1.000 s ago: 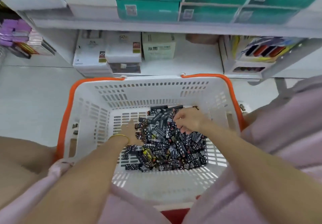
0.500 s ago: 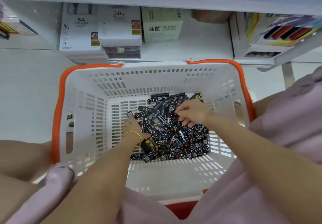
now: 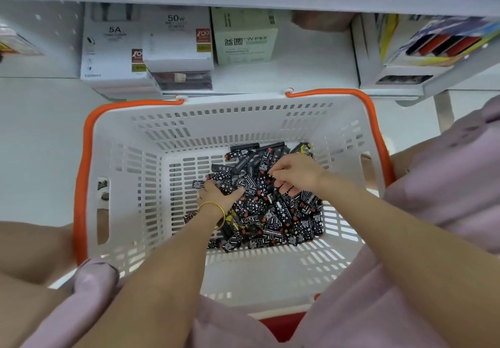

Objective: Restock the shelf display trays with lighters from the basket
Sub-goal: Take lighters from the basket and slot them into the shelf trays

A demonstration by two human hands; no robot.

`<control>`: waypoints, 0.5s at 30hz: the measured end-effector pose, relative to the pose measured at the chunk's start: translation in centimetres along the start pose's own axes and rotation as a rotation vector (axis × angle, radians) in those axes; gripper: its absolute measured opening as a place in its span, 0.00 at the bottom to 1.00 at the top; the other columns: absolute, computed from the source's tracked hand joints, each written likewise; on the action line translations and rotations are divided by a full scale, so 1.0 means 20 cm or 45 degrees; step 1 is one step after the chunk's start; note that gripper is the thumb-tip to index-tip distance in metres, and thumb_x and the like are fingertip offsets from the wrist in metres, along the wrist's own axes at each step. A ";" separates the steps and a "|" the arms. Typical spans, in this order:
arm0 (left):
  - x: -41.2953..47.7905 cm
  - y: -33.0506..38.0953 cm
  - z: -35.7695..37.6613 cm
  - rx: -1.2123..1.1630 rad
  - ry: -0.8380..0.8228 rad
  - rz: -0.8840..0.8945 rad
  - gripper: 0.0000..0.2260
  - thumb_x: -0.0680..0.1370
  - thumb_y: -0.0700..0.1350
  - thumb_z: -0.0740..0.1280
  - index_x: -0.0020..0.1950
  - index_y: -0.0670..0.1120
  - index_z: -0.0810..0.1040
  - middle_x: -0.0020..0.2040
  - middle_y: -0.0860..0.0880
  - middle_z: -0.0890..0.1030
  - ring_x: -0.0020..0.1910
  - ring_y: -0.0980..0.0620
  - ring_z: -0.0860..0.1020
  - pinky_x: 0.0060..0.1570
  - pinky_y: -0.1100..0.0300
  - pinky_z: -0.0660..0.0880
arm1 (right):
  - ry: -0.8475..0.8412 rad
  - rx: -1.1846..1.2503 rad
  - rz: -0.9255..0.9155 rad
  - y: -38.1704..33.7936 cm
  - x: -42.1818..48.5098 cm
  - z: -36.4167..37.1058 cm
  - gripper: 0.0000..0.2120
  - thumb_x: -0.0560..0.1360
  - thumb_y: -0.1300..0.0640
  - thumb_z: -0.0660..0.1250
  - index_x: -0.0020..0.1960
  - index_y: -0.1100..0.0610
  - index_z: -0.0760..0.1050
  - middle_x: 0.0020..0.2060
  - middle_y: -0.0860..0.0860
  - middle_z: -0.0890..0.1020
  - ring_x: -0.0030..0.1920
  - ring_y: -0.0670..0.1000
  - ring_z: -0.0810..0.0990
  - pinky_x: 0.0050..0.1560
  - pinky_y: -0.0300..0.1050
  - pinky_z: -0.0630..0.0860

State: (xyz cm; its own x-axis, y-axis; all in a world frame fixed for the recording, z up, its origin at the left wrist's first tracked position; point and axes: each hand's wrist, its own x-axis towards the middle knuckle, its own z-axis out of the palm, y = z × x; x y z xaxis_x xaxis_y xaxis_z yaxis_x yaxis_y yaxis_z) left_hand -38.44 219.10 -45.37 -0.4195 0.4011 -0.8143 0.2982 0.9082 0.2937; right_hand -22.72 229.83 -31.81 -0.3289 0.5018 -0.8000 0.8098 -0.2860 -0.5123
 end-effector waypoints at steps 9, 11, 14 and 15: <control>-0.03 0.04 0.09 0.080 -0.036 -0.013 0.44 0.70 0.64 0.69 0.74 0.44 0.51 0.73 0.38 0.57 0.70 0.38 0.62 0.67 0.42 0.63 | 0.006 0.052 0.008 0.00 -0.01 -0.01 0.11 0.79 0.62 0.59 0.60 0.62 0.73 0.42 0.56 0.79 0.36 0.50 0.78 0.35 0.39 0.77; -0.04 0.04 0.12 0.164 -0.029 0.026 0.40 0.72 0.65 0.65 0.74 0.47 0.51 0.73 0.38 0.57 0.70 0.38 0.62 0.67 0.41 0.61 | 0.007 0.076 0.014 0.01 -0.01 -0.01 0.10 0.79 0.62 0.59 0.59 0.62 0.74 0.42 0.56 0.79 0.35 0.50 0.78 0.36 0.40 0.77; -0.04 0.04 0.13 0.242 -0.006 0.066 0.38 0.72 0.66 0.63 0.74 0.50 0.51 0.72 0.37 0.58 0.71 0.38 0.59 0.68 0.42 0.59 | 0.010 0.082 0.019 0.02 -0.01 -0.01 0.10 0.79 0.62 0.59 0.59 0.62 0.74 0.44 0.58 0.79 0.36 0.50 0.78 0.38 0.42 0.77; -0.04 0.04 0.13 0.251 -0.004 0.079 0.39 0.72 0.66 0.64 0.75 0.50 0.51 0.71 0.37 0.58 0.71 0.38 0.59 0.68 0.43 0.59 | 0.010 0.082 0.020 0.02 -0.01 -0.01 0.10 0.79 0.61 0.59 0.59 0.62 0.74 0.44 0.58 0.79 0.36 0.50 0.78 0.38 0.42 0.77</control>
State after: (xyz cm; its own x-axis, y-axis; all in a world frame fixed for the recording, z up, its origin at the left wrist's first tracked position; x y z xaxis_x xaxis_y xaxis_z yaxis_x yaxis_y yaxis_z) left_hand -35.63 219.14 -45.71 -0.3922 0.4550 -0.7995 0.4859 0.8404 0.2399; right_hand -22.29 229.79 -31.82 -0.3127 0.5033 -0.8056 0.7816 -0.3456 -0.5193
